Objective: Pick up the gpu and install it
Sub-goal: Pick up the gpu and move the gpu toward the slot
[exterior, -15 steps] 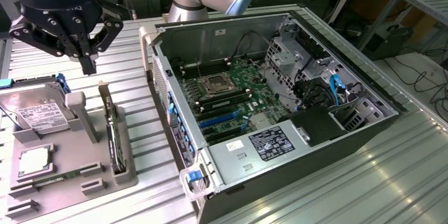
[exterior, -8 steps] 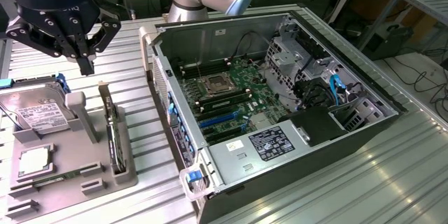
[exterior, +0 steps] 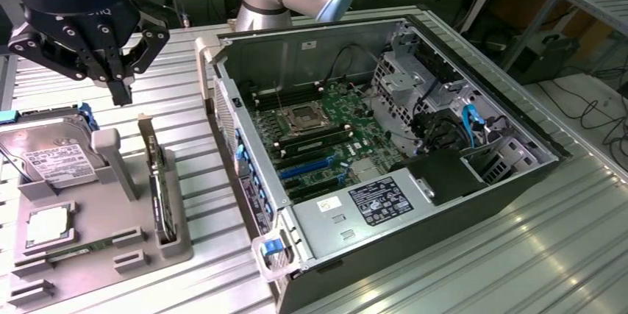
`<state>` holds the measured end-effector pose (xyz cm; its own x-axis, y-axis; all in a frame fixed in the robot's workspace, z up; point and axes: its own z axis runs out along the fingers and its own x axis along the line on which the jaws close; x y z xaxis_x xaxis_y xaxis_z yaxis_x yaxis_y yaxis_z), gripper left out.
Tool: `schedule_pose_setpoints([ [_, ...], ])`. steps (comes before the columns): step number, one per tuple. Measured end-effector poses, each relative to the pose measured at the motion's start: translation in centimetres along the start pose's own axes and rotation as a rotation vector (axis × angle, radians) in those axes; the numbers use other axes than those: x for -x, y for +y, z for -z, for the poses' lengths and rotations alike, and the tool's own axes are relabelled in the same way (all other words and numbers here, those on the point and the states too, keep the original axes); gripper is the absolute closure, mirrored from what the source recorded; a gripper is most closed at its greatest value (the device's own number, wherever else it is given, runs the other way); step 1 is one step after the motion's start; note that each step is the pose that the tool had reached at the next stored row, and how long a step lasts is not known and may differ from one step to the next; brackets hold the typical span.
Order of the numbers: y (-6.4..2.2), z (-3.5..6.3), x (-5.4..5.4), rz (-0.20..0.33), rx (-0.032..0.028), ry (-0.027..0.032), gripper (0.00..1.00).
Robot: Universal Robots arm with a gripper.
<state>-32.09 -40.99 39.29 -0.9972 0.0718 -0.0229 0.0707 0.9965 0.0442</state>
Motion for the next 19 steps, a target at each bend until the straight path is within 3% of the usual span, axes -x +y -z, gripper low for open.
schedule_pose_setpoints([
  [4, 0.0, 0.0, 0.0, 0.0, 0.0, 0.0, 0.89],
  [8, 0.0, 0.0, 0.0, 0.0, 0.0001, 0.0, 0.64],
  [9, 0.0, 0.0, 0.0, 0.0, 0.0, 0.0, 0.52],
  [13, 0.0, 0.0, 0.0, 0.002, 0.0001, 0.0, 0.34],
  [19, -0.01, -0.21, 0.0, 0.004, -0.0002, 0.0052, 0.34],
])
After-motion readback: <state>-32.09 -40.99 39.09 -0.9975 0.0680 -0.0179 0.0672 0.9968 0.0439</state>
